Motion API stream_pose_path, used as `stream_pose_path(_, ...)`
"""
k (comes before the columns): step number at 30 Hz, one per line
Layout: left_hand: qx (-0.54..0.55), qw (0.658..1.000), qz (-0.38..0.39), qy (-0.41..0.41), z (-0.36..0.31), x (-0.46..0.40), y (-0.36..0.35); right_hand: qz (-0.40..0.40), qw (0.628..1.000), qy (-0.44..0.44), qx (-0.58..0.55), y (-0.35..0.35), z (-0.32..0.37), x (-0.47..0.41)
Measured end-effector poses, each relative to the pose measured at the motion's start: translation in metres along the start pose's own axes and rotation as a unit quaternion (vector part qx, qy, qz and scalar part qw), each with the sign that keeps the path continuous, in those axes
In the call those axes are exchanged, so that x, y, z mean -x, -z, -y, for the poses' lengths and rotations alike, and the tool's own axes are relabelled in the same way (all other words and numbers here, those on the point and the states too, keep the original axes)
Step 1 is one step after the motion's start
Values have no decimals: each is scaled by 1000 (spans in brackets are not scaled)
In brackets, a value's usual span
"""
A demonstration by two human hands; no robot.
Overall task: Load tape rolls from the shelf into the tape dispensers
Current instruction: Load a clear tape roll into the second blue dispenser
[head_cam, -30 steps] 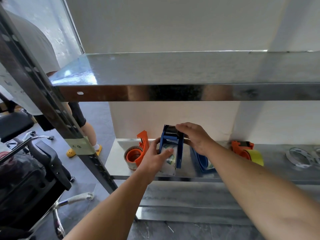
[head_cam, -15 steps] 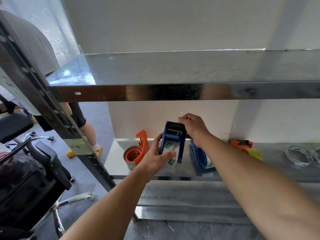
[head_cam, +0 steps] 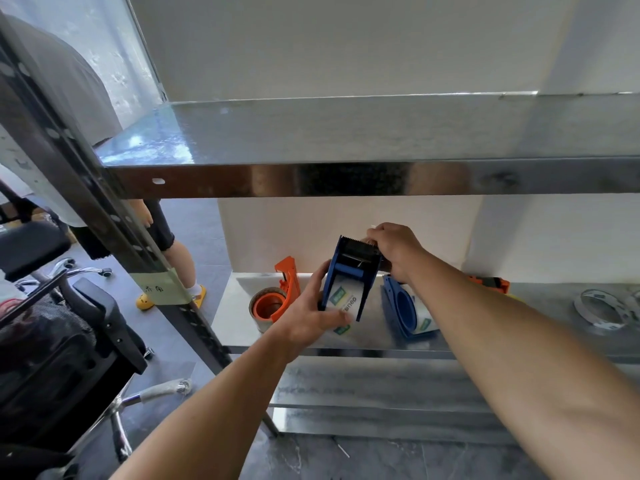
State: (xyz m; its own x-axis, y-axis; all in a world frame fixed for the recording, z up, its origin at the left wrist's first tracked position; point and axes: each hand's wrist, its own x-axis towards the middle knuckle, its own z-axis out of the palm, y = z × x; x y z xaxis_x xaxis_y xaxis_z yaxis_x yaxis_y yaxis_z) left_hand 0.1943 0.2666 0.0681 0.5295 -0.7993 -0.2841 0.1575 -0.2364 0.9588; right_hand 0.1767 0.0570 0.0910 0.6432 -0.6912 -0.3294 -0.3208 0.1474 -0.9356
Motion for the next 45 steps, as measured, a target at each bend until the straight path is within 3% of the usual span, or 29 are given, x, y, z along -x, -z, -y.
stream_pose_path(10, -8, 1000, 2, 6, -8, 1, 7, 37, 986, -145, -68, 8, -3, 7)
stream_pose_path(20, 75, 997, -6, 10, -2, -2, 4, 61, 985, -109, -119, 6, -15, 9)
stream_pose_path(28, 99, 993, -56, 14, 7, -13, 2, 81, 993, -47, -64, -3, -30, 17)
stream_pose_path(39, 104, 988, -105, 45, 40, -35, -8, 39, 994, -97, 11, -13, -58, 13)
stream_pose_path(45, 94, 987, -113, 63, 53, -51, -7, 69, 991, -116, 9, -20, -73, 2)
